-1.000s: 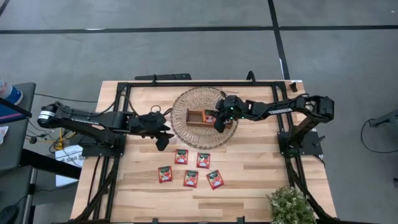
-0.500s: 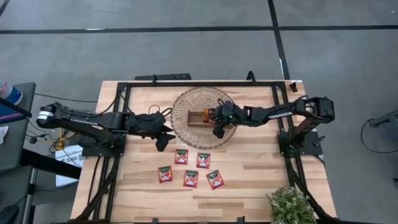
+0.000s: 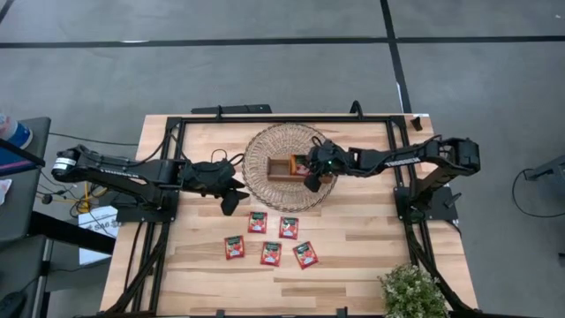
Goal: Pick & Place Tea
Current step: Put the orange tea bag into the middle slot of the wooden organizer, then put the red tea bag into the left slot of the wooden organizer
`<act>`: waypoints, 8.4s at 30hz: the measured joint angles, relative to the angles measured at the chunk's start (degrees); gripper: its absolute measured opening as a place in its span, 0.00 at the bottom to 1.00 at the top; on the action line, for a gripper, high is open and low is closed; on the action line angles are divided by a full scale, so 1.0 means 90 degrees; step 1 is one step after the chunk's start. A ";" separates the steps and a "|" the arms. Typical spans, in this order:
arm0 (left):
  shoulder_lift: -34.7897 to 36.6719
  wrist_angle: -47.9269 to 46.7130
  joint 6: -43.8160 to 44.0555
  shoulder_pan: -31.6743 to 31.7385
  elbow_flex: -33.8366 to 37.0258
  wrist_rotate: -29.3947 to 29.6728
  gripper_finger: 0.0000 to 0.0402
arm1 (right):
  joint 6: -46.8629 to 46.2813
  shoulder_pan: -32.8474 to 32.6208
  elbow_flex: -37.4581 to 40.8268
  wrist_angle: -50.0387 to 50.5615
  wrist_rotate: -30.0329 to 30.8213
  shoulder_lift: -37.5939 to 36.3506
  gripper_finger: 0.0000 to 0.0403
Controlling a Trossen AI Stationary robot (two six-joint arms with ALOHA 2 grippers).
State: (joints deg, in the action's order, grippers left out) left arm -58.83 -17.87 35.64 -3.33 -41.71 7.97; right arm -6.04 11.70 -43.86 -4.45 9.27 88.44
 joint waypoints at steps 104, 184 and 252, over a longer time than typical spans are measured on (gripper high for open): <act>-0.0005 -0.0354 0.0154 -0.0002 -0.0007 -0.0212 0.49 | -0.1136 -0.3569 -0.0177 0.2835 -0.1805 -0.1450 0.31; -0.0012 -0.2157 0.0255 -0.0403 -0.0007 0.0187 0.49 | 0.1010 -0.3491 -0.3349 0.4589 -0.1435 0.2983 0.50; -0.0007 0.0791 0.0774 -0.0406 -0.0007 0.0012 0.49 | -0.1062 -0.3747 -0.3313 0.5532 0.2654 0.0850 0.00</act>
State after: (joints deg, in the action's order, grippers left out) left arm -58.89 -10.75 42.61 -6.98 -41.78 8.08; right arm -15.59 -22.02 -73.67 45.34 33.15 96.09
